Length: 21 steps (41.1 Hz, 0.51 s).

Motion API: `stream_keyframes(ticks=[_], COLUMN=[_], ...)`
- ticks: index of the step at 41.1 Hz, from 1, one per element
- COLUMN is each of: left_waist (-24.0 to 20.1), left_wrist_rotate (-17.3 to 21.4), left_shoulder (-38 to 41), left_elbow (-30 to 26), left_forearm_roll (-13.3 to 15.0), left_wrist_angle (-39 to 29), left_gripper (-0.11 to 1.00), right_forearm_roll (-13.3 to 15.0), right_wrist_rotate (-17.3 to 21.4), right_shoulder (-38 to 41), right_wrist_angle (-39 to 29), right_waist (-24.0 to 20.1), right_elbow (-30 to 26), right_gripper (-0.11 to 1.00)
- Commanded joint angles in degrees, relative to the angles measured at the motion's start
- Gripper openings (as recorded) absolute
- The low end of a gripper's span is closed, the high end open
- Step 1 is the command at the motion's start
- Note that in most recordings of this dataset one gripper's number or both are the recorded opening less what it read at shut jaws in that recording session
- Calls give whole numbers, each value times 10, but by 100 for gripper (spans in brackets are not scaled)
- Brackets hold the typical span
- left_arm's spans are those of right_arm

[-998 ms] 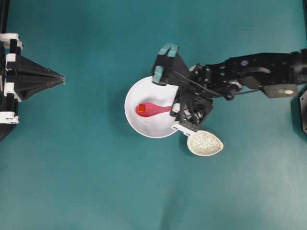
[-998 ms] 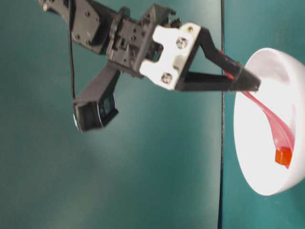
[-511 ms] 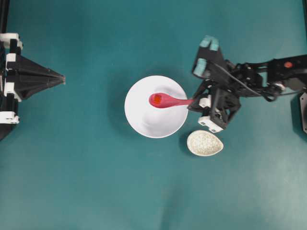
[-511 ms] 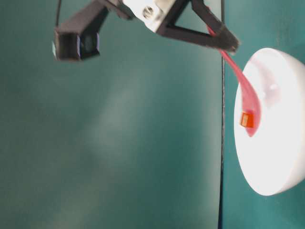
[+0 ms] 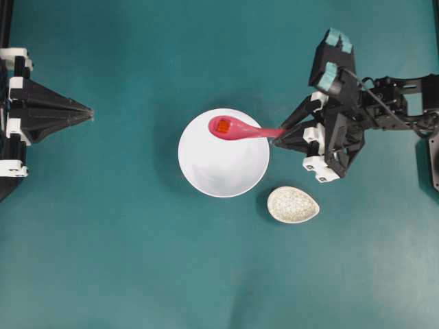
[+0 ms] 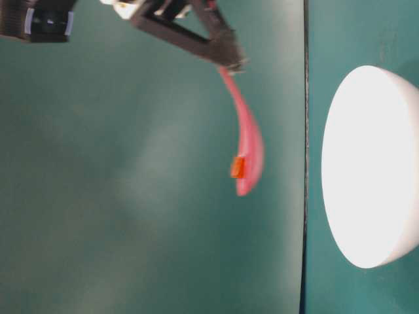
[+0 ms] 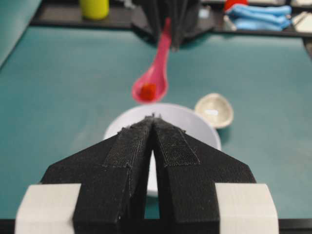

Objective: Grip the spoon and scoop the red block from the bowl with right arm.

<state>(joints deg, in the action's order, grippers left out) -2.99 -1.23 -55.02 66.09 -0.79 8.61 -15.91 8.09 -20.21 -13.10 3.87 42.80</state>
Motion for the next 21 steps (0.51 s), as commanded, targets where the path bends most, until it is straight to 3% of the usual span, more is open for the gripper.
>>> stream_keyframes(ticks=[1,21], left_waist=[-2,-2], left_wrist_rotate=[0,0], left_shoulder=[4,4], left_elbow=[-11,-11], left_forearm_roll=[-1,-1], left_wrist_angle=[6,7], left_gripper=[0,0], right_forearm_roll=[1,2], right_wrist_rotate=[-2,-2], right_shoulder=[-18,-35], right_wrist_angle=[-5,-47], right_waist=[-1,-1], right_elbow=[-27,-70], right_gripper=[21,21])
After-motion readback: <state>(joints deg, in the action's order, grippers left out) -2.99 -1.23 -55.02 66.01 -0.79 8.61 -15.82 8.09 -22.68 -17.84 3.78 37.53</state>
